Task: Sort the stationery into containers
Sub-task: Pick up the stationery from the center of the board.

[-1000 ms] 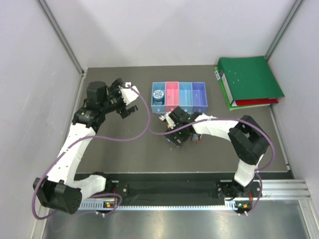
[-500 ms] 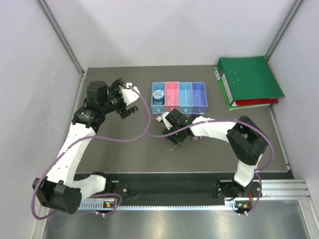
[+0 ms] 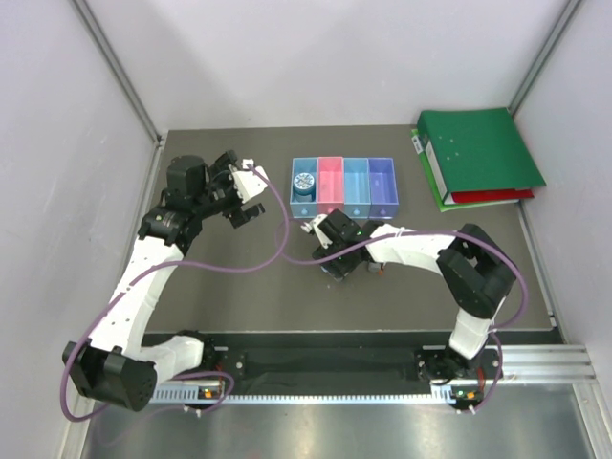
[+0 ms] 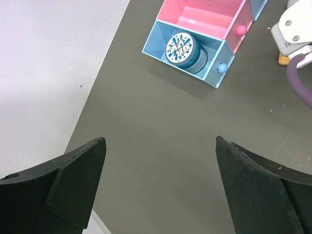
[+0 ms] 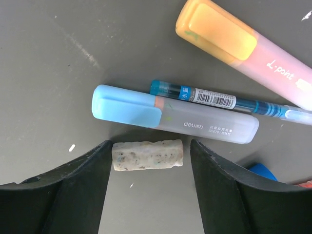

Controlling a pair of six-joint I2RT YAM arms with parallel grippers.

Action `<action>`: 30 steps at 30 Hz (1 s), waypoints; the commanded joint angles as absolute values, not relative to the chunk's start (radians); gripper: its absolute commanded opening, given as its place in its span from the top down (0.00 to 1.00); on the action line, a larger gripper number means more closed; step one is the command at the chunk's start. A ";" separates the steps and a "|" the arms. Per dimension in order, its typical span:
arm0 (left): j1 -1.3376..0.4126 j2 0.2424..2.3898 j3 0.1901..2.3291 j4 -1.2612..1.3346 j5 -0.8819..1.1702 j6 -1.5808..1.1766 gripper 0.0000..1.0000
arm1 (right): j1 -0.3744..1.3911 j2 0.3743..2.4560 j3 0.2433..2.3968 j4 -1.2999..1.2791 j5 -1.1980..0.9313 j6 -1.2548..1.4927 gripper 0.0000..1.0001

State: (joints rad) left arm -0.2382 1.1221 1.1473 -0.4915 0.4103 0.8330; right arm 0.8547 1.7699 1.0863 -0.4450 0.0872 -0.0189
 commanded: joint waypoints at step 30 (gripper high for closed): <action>-0.244 1.154 1.181 -0.430 0.439 0.856 0.01 | 0.856 1.703 1.203 -0.623 0.129 -0.164 0.51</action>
